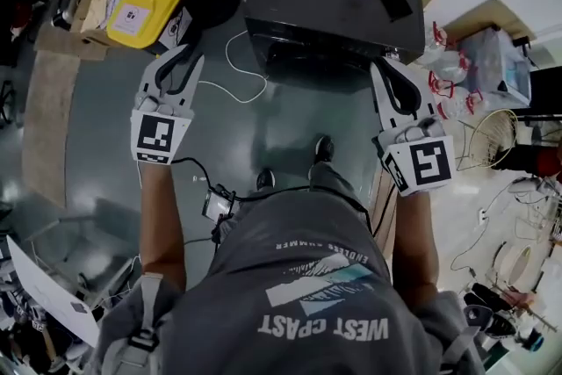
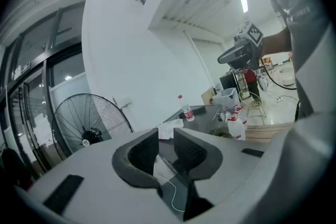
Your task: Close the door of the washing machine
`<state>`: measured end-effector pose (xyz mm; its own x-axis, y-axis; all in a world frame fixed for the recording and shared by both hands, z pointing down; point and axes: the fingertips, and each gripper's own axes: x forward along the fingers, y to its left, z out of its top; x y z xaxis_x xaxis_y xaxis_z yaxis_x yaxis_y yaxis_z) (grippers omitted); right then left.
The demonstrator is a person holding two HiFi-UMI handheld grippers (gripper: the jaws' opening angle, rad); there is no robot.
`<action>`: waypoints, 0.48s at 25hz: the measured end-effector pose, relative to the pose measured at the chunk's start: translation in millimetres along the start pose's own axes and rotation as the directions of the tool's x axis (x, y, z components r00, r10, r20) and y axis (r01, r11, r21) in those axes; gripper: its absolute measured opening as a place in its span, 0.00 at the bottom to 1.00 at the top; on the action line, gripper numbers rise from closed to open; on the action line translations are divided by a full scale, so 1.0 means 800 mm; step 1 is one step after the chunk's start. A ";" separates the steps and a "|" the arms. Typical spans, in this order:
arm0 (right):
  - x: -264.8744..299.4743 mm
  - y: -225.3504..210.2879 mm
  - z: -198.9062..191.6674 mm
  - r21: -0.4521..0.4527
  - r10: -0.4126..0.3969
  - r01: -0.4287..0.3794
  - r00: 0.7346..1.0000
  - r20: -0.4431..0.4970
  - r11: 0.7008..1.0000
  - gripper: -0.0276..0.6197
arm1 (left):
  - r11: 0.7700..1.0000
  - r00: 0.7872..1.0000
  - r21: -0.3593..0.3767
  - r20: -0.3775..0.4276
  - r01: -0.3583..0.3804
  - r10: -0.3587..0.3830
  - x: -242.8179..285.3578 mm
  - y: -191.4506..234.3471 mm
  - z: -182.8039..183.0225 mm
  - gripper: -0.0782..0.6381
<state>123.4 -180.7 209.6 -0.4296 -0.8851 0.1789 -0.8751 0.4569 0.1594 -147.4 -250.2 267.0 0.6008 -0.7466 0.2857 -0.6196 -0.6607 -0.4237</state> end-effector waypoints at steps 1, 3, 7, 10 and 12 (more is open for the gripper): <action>-0.009 0.003 0.012 0.007 -0.001 0.001 1.000 0.019 1.000 0.11 | 1.000 1.000 -0.003 0.008 -0.014 0.014 -0.013 0.007 0.005 0.25; -0.025 0.007 0.030 0.011 -0.005 0.004 0.999 0.037 1.000 0.09 | 0.999 0.999 0.001 0.019 -0.044 0.044 -0.036 0.020 0.014 0.24; -0.053 0.012 0.049 -0.030 -0.039 0.040 0.999 0.019 0.999 0.09 | 0.996 0.994 -0.016 0.066 -0.084 0.085 -0.071 0.038 0.030 0.23; -0.073 0.018 0.060 -0.027 -0.056 0.057 0.998 0.036 0.998 0.09 | 0.982 0.980 -0.175 0.171 -0.068 0.099 -0.100 0.048 0.048 0.23; -0.084 0.021 0.065 -0.029 -0.069 0.071 0.997 0.044 0.997 0.09 | 0.962 0.968 -0.268 0.222 -0.055 0.117 -0.116 0.053 0.054 0.22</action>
<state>125.9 -117.8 149.8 -0.3774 -0.9177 0.1242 -0.8964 0.3956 0.1998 -207.6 -205.5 185.2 0.6211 -0.7829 0.0364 -0.7643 -0.6153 -0.1931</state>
